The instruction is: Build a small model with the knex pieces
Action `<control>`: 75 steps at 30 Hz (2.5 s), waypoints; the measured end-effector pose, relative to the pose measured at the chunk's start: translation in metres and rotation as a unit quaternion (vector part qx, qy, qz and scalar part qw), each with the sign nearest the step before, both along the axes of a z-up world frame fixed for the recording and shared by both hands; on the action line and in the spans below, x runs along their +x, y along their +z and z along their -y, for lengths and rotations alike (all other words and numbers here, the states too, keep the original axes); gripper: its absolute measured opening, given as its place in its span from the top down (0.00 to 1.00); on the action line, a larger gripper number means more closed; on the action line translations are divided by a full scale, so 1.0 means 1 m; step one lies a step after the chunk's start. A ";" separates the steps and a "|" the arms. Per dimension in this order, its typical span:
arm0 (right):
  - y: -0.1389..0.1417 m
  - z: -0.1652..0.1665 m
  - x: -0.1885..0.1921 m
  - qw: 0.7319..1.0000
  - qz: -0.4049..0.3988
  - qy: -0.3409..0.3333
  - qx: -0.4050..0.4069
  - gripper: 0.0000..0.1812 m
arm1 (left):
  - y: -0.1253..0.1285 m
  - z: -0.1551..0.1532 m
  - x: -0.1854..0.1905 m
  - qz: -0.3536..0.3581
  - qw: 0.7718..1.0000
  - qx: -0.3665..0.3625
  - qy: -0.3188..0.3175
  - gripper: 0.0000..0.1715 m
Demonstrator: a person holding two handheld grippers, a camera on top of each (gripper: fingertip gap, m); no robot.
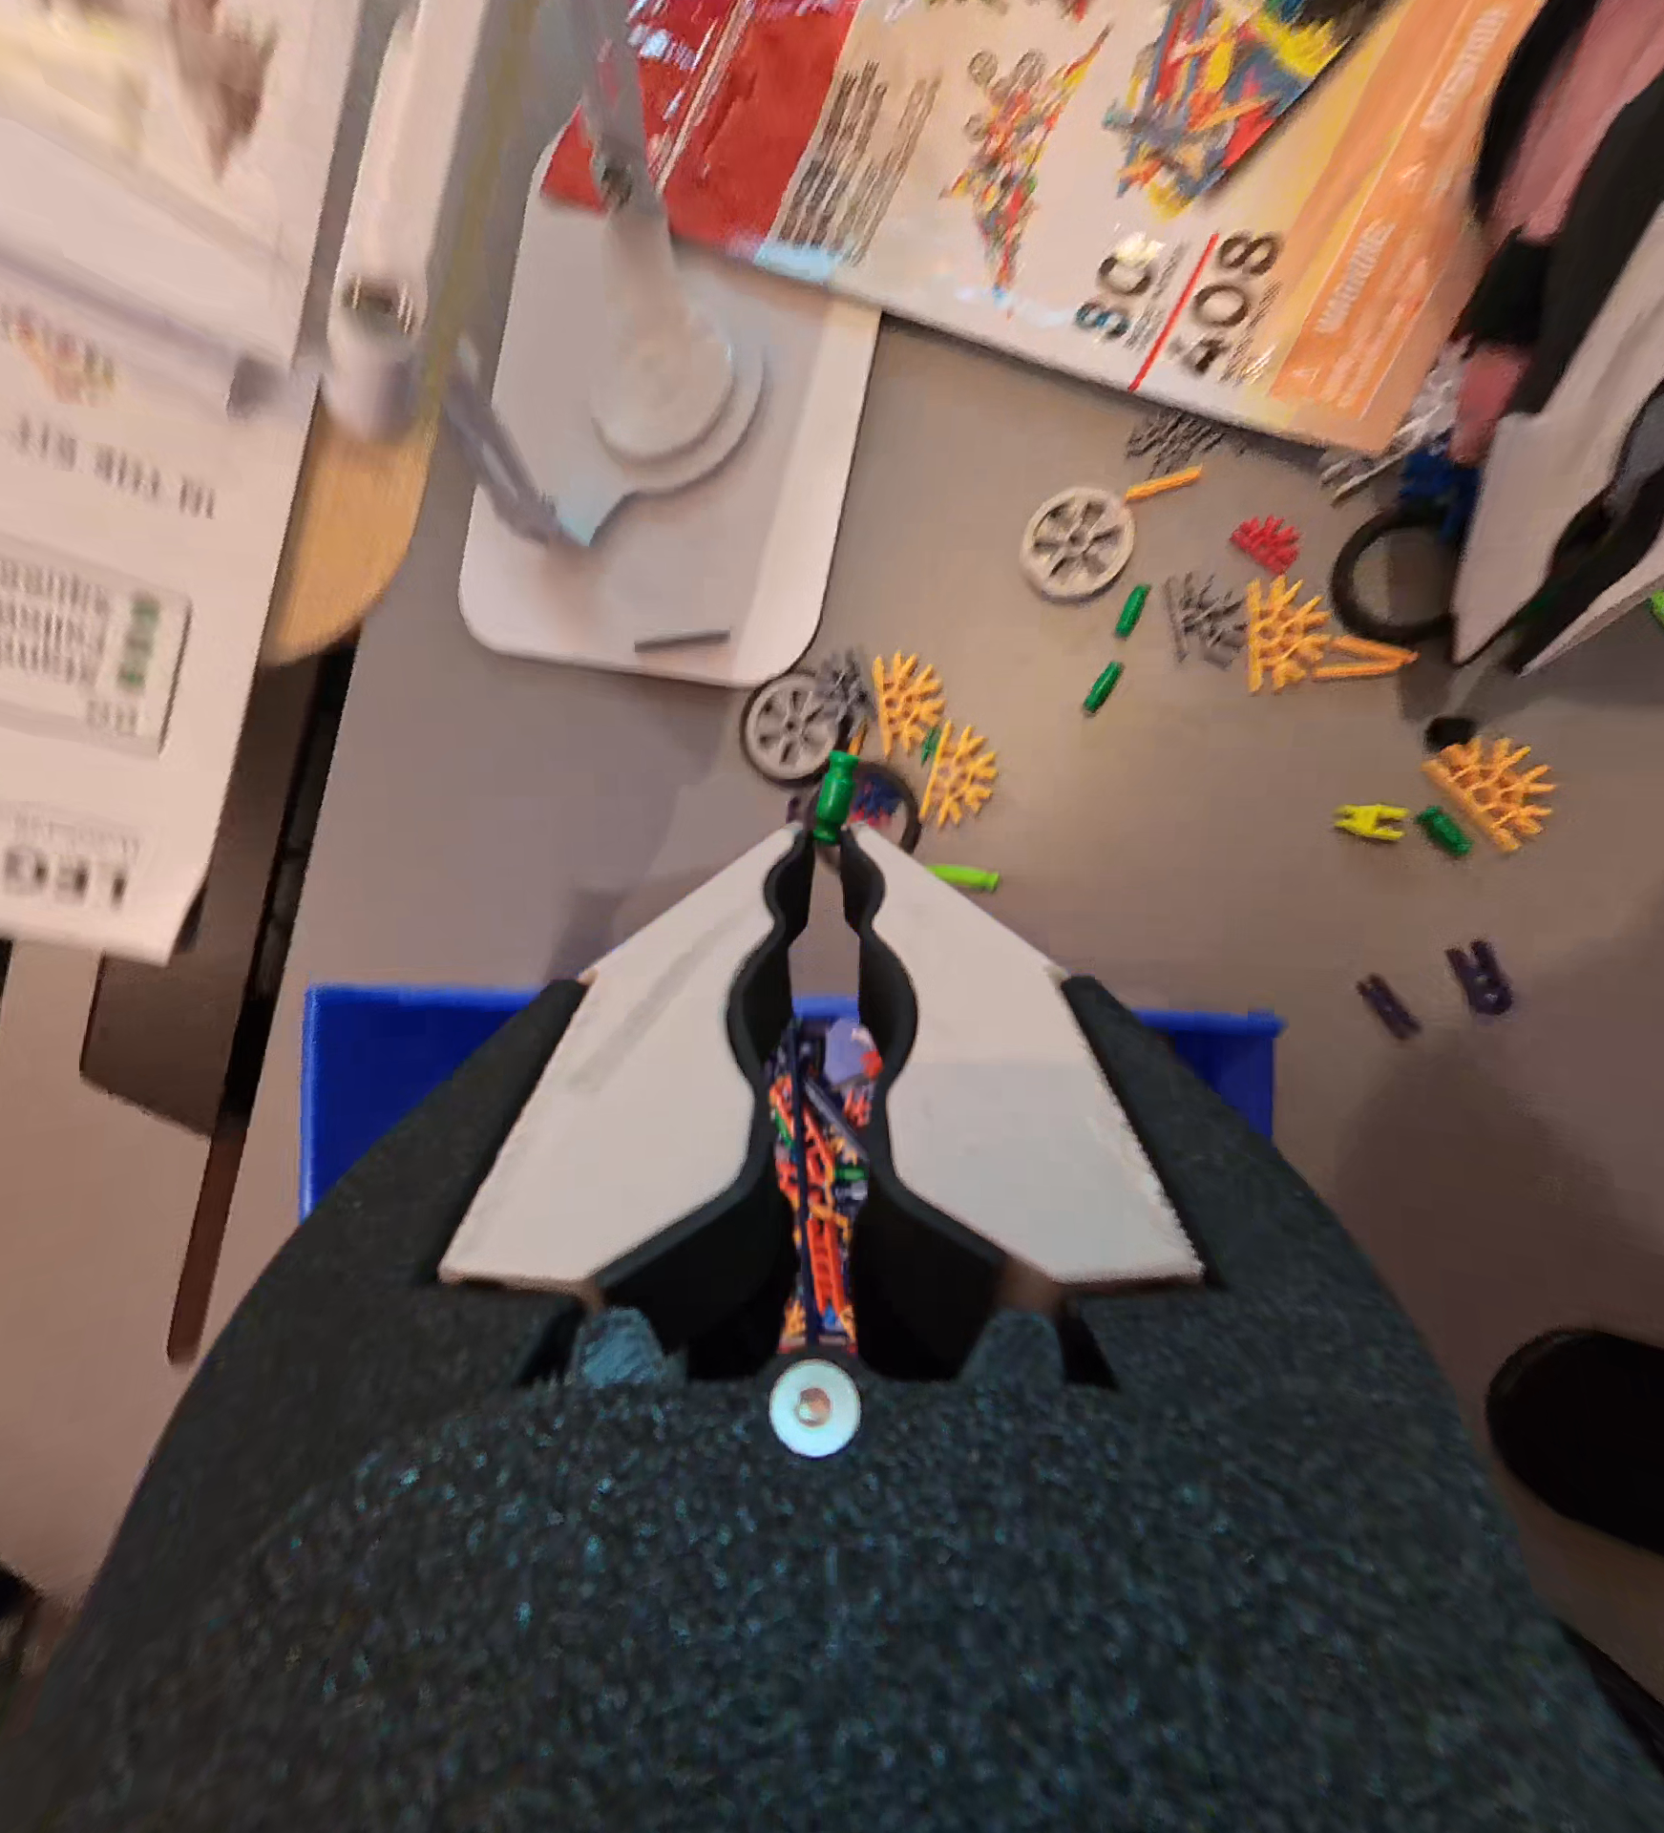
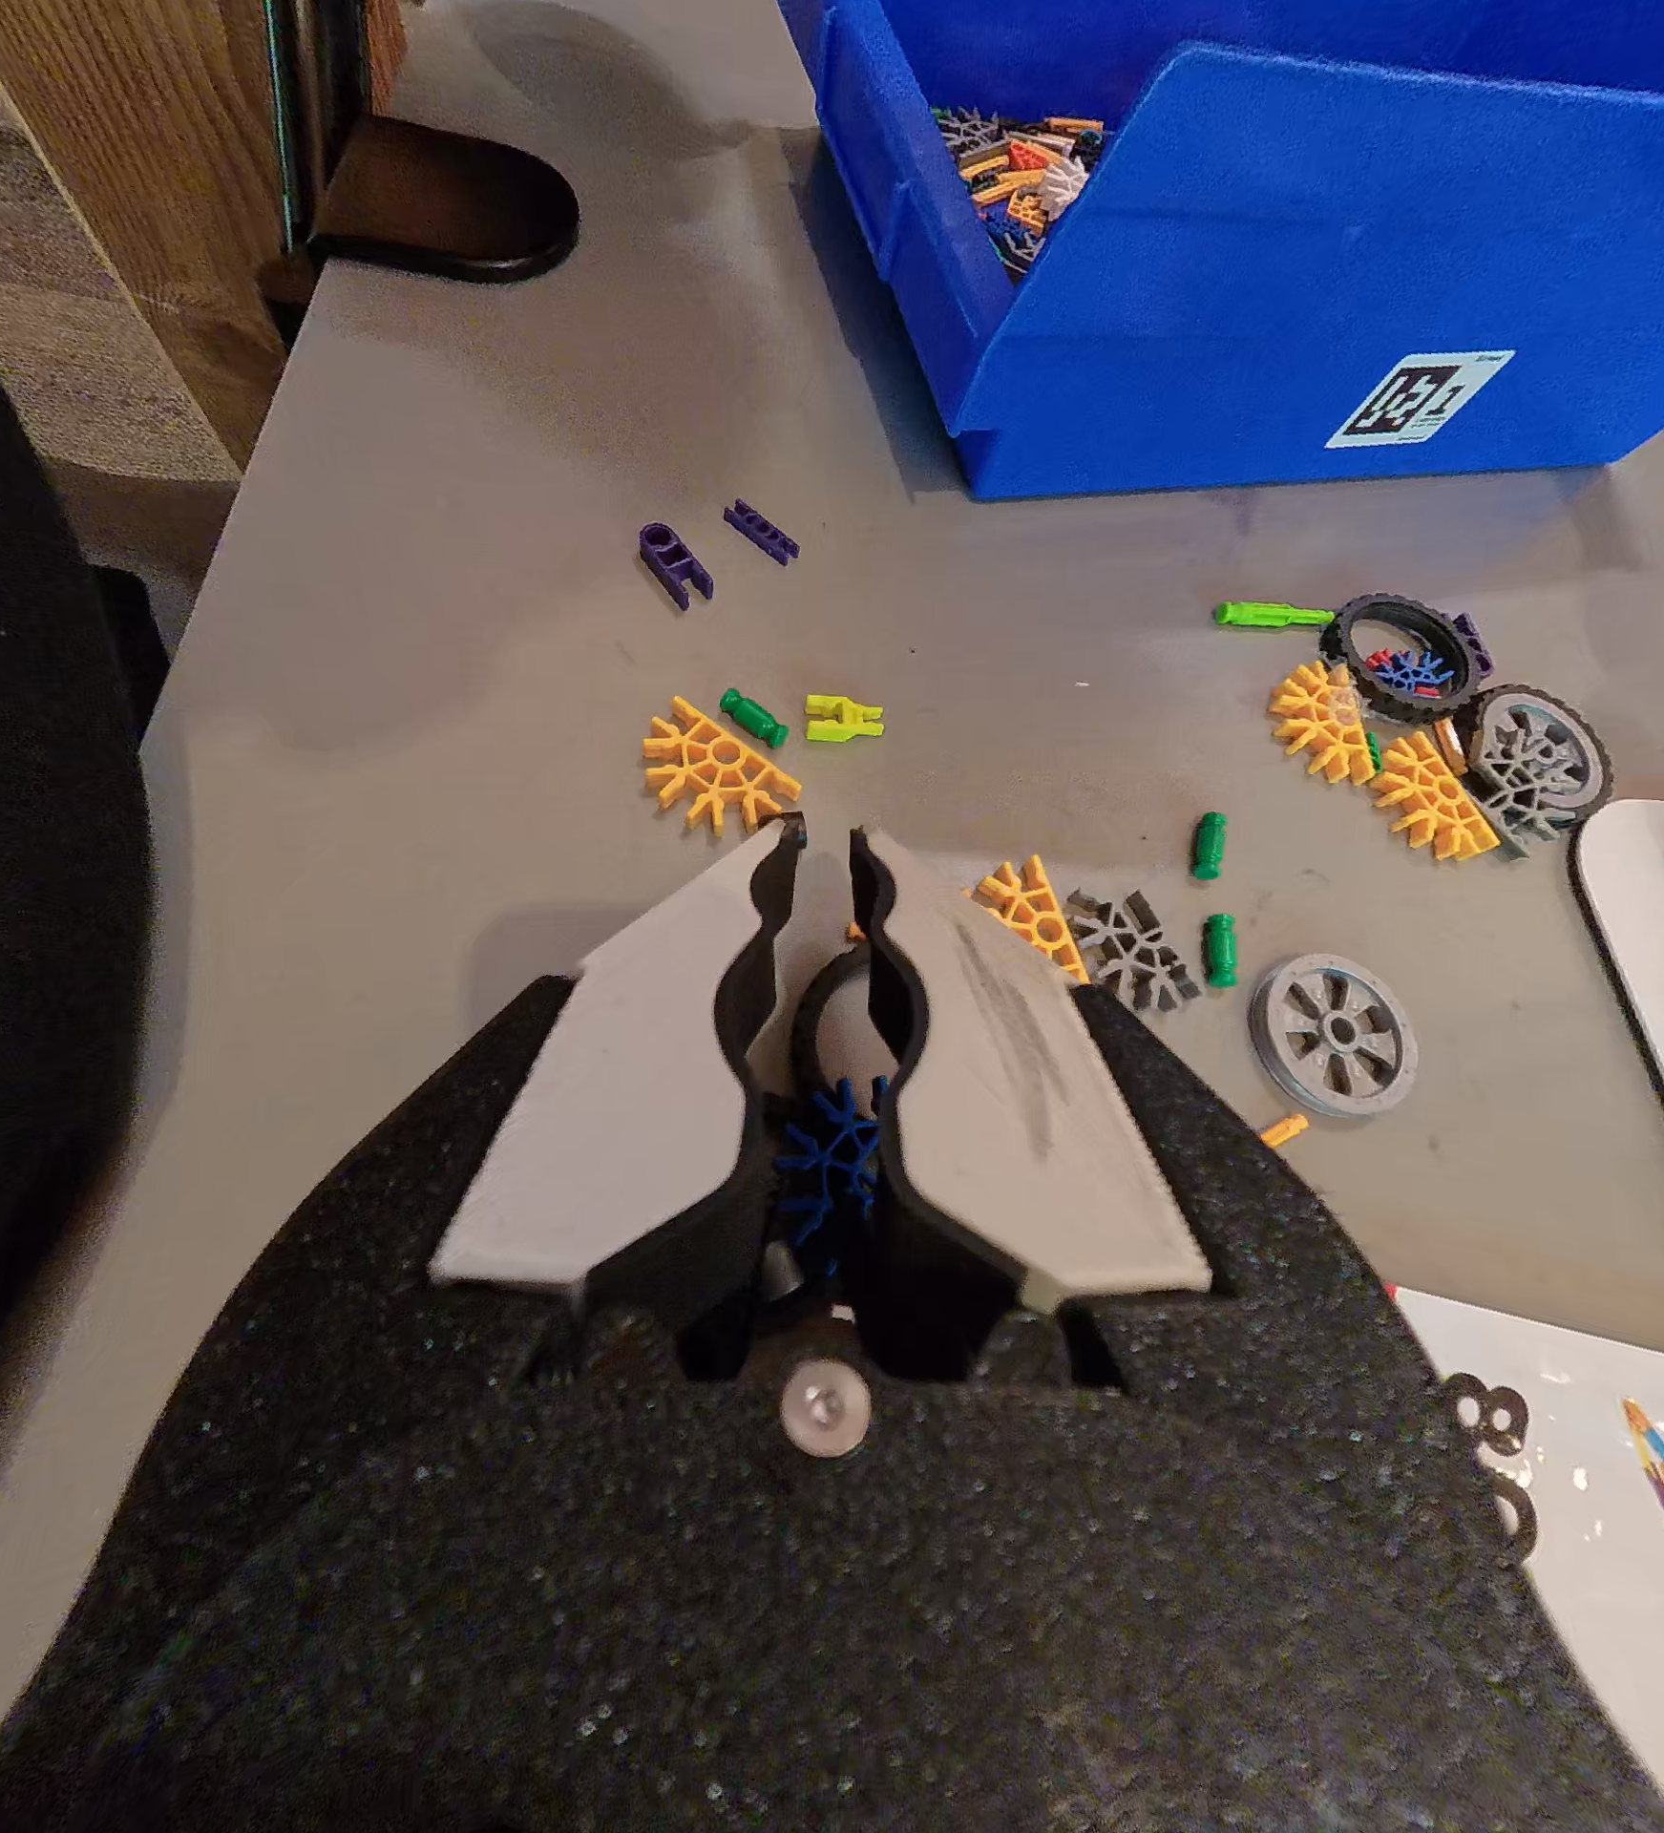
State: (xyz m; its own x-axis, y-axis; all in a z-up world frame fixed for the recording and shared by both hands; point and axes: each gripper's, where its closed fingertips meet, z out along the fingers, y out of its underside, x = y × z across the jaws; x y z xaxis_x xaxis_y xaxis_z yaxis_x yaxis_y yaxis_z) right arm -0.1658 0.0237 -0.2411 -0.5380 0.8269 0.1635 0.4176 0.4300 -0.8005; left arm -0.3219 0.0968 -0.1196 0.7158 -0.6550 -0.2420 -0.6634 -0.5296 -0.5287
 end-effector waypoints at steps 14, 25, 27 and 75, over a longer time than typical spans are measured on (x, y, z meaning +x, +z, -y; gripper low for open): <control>0.009 0.004 0.001 1.000 -0.013 0.006 -0.002 0.95 | -0.122 -0.006 0.087 -0.103 0.942 -0.258 -0.187 0.98; 0.010 0.004 0.001 1.000 -0.015 0.007 -0.005 0.95 | -0.128 -0.018 0.080 -0.098 0.953 -0.241 -0.154 0.91; 0.009 0.004 0.001 1.000 -0.014 0.006 -0.005 0.95 | -0.108 -0.026 0.075 -0.085 0.965 -0.204 -0.138 0.90; -0.008 0.001 -0.002 1.000 0.009 0.002 0.007 0.95 | -0.144 0.070 -0.068 -0.053 0.979 -0.187 0.054 1.00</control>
State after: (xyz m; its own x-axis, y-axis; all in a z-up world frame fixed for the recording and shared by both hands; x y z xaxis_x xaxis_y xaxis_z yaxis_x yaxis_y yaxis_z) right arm -0.1680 0.0230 -0.2489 -0.5439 0.8228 0.1652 0.4301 0.4423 -0.7870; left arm -0.3899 0.0269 -0.2637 0.7701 -0.6333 -0.0770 -0.6330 -0.7435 -0.2158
